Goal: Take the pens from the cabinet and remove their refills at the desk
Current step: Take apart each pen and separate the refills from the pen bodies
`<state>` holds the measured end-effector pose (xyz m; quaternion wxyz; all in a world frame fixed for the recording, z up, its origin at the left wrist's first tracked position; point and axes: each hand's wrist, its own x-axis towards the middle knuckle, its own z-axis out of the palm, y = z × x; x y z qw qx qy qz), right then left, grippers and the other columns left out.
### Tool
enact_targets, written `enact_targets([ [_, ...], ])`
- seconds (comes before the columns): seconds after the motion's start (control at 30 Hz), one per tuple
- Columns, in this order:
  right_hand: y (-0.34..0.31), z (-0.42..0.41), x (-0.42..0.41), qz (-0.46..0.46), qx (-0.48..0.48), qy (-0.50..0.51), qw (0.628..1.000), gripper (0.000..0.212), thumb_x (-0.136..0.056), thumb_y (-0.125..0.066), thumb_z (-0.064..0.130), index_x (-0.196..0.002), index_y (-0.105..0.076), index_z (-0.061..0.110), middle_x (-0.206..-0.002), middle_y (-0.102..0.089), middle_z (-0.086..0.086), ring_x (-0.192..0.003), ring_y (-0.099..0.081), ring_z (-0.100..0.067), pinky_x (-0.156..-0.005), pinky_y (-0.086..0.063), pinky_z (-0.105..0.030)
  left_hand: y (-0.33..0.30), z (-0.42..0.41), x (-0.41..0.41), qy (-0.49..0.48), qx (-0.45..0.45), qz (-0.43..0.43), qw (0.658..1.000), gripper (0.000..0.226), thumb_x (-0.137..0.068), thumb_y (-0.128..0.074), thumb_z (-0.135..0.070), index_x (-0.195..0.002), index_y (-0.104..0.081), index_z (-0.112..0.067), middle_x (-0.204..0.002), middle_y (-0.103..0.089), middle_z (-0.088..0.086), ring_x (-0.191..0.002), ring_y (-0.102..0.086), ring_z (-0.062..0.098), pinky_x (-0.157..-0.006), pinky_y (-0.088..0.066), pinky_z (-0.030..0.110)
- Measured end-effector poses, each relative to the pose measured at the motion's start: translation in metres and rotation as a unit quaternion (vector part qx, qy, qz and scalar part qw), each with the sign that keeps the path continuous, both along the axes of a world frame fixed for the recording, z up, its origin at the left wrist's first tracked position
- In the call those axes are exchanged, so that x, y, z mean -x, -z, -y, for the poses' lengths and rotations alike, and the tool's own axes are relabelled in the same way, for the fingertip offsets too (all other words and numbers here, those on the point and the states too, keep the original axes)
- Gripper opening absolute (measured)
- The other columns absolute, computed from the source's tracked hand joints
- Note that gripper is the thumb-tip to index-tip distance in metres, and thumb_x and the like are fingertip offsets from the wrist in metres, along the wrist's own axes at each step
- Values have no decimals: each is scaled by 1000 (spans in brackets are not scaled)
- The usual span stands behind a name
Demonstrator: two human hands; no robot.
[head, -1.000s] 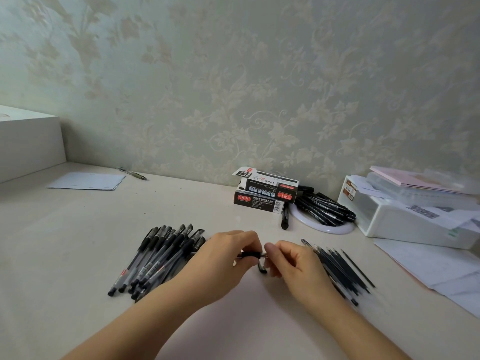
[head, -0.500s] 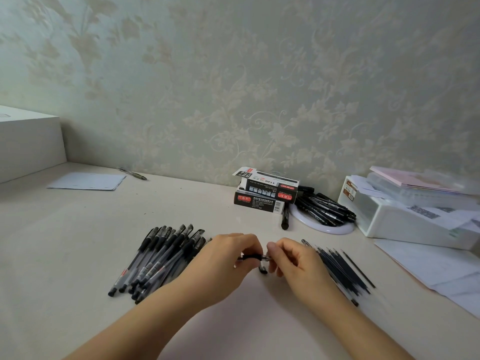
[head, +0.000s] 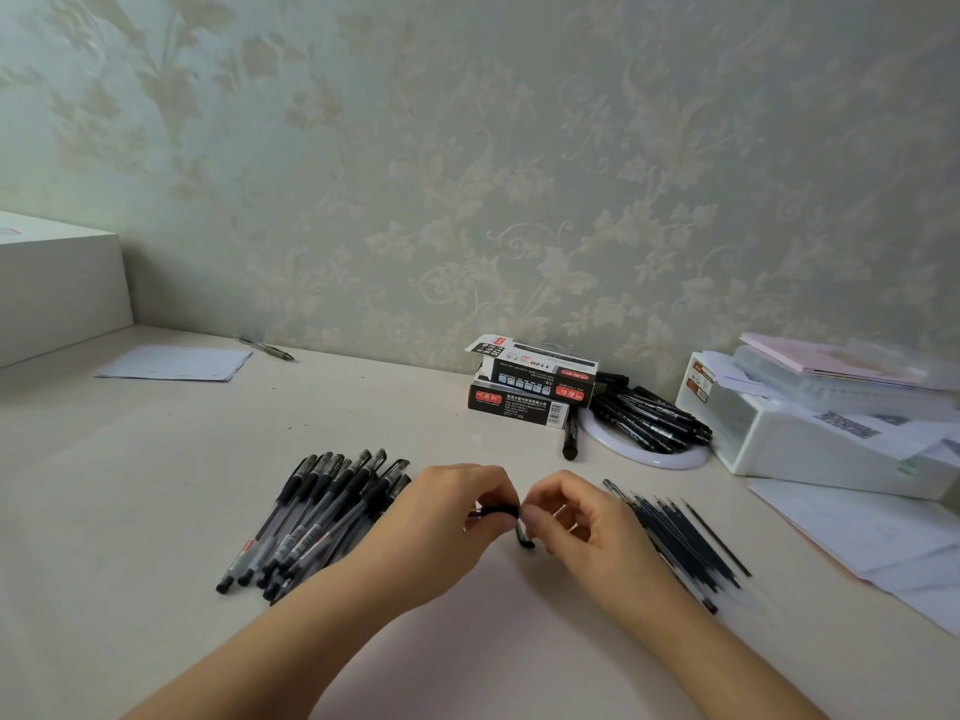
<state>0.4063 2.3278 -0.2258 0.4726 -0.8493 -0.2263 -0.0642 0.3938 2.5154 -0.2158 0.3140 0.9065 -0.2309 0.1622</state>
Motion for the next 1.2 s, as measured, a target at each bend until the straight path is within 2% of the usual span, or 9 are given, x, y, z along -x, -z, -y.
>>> enact_targets([
  [0.27, -4, 0, 3, 40, -5, 9, 999, 24, -90, -58, 48, -82, -65, 26, -69, -66, 4, -60, -55, -5, -61, -46, -25, -2, 5, 3, 0, 35, -15, 999, 6, -87, -66, -25, -84, -66, -31, -78, -65, -18, -74, -54, -3, -64, -37, 7],
  [0.4, -4, 2, 4, 46, 15, -9, 999, 15, -95, -60, 33, -83, -64, 24, -68, -62, 9, -62, -53, -11, -62, -45, -26, -4, 3, 3, 3, 40, -18, 999, 6, -91, -63, -24, -89, -69, -26, -76, -64, -18, -72, -53, -5, -65, -36, 5],
  [0.47, -4, 2, 5, 43, 13, -17, 999, 22, -95, -56, 39, -81, -62, 23, -63, -55, 9, -60, -47, -7, -59, -40, -23, -5, 3, 4, 8, 40, -15, 999, 6, -90, -63, -24, -88, -69, -27, -76, -64, -17, -73, -54, -4, -65, -36, 6],
  [0.7, 0, -2, -1, -23, -27, -11, 999, 26, -95, -54, 41, -72, -60, 30, -56, -44, 11, -56, -38, -7, -59, -32, -28, -9, 1, 4, -12, 45, 37, 998, 6, -85, -71, -22, -85, -69, -27, -81, -62, -15, -76, -57, 5, -69, -47, 23],
  [0.8, 2, -3, -2, -48, -42, -8, 998, 29, -91, -53, 50, -75, -64, 28, -60, -55, 6, -58, -45, -10, -62, -38, -32, -9, 2, 4, -16, 45, 42, 998, 6, -84, -72, -22, -84, -69, -27, -81, -62, -15, -75, -58, 5, -71, -49, 27],
  [0.87, 5, -4, -3, -50, -50, 14, 997, 41, -89, -46, 59, -77, -67, 26, -69, -65, 3, -58, -49, -8, -62, -41, -26, -8, 1, 3, -30, 54, 37, 997, 4, -85, -71, -25, -85, -69, -29, -83, -63, -14, -77, -60, 4, -72, -50, 28],
  [0.97, 10, -1, -7, 16, 19, 106, 994, 49, -86, -40, 68, -78, -67, 29, -76, -65, 13, -65, -55, 0, -61, -38, -14, -5, -2, 1, -76, 58, 31, 995, 3, -87, -68, -27, -88, -70, -30, -82, -63, -16, -76, -59, 2, -73, -50, 28],
  [1.07, 14, 0, -8, 90, 152, 145, 974, 32, -80, -61, 63, -86, -67, 32, -86, -56, 14, -83, -53, 0, -70, -41, -19, -4, -7, -3, -103, 49, 25, 993, 5, -89, -65, -30, -90, -70, -30, -83, -63, -15, -76, -59, 3, -74, -50, 28],
  [1.2, 16, -5, -7, 69, 188, 110, 974, 17, -84, -70, 44, -91, -68, 29, -93, -53, 14, -91, -51, -5, -81, -43, -22, 0, -10, -4, -108, 15, 11, 994, 8, -91, -62, -32, -92, -70, -31, -84, -60, -14, -77, -56, 4, -73, -47, 26],
])
